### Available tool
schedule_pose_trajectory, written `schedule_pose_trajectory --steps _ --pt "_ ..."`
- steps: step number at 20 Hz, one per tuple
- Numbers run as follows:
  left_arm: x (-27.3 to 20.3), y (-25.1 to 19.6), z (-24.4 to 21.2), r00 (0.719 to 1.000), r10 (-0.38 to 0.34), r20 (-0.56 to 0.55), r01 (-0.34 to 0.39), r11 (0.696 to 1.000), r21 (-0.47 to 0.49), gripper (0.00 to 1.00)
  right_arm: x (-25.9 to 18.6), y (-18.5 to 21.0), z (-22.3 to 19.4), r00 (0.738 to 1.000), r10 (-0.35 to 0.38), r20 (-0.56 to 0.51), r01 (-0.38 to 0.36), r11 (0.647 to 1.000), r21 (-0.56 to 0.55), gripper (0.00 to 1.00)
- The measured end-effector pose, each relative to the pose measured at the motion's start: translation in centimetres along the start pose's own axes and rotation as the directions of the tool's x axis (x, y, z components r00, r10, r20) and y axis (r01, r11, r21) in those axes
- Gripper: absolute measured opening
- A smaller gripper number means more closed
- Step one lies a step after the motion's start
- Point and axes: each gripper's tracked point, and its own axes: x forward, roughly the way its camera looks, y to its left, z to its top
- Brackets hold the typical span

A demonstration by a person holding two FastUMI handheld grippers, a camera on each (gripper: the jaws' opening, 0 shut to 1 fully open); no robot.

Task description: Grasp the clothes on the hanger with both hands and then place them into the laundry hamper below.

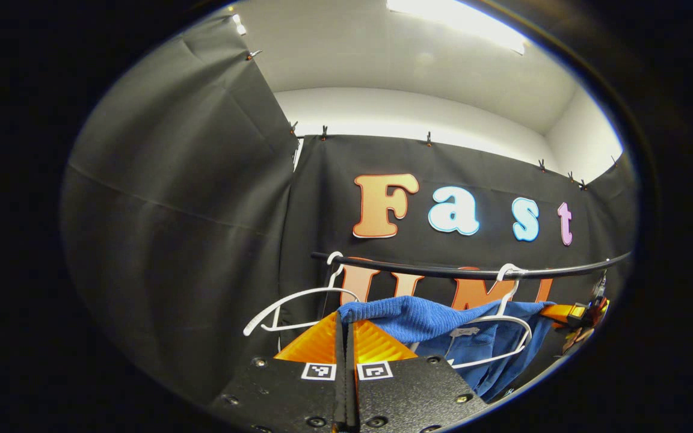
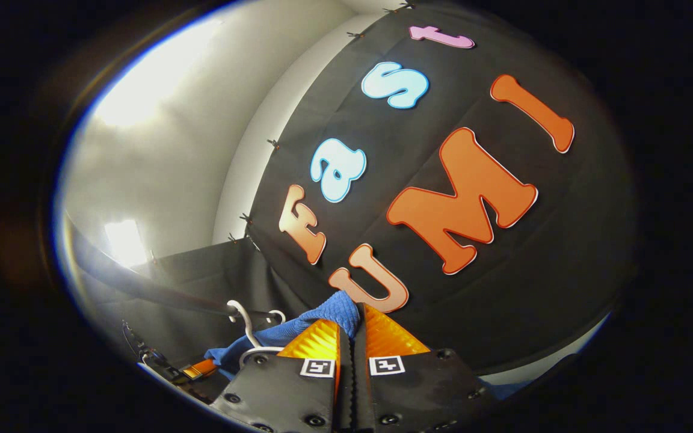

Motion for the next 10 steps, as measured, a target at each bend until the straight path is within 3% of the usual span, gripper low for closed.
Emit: schedule_pose_trajectory --steps 10 --pt "3.2 1.3 -4.8 0.995 0.002 -0.104 -0.005 1.000 -0.023 0.00 1.8 -3.0 -1.5 0.998 -0.058 -0.036 0.058 0.998 0.007 0.08"
